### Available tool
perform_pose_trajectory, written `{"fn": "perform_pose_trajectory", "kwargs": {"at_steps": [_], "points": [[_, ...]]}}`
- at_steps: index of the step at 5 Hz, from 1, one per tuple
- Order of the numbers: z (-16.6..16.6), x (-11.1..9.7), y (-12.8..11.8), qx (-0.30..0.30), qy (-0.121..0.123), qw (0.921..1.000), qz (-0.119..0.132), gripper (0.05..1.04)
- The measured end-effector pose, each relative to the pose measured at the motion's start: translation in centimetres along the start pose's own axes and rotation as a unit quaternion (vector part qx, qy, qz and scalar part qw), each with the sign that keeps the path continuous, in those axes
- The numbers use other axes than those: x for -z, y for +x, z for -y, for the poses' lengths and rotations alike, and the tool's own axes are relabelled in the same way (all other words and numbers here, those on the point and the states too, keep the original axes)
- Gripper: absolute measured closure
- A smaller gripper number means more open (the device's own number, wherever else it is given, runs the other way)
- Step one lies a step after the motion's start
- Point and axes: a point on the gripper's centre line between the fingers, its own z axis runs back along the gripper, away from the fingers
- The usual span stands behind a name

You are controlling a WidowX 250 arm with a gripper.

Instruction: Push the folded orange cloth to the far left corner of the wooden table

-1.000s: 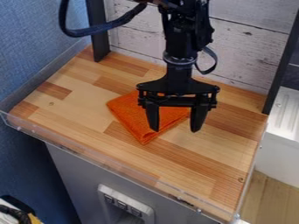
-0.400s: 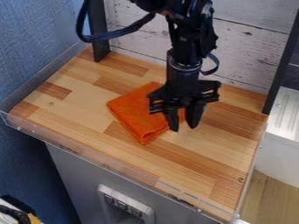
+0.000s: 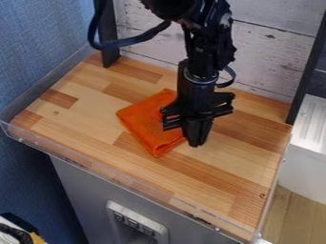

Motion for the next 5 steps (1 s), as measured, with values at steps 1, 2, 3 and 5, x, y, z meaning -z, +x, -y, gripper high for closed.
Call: {"fn": "perform_pose_trajectory", "kwargs": {"at_steps": [1, 2, 3, 5], "points": [[0.5, 0.0, -1.0, -0.001, 0.01, 0.9999, 0.0, 1.019], [0.8, 0.4, -1.6, -0.006, 0.022, 0.9997, -0.006, 1.019], [1.1, 0.5, -1.9, -0.007, 0.027, 0.9995, -0.011, 1.02], [1.9, 0.8, -2.1, -0.001, 0.024, 0.999, -0.038, 1.02]]}}
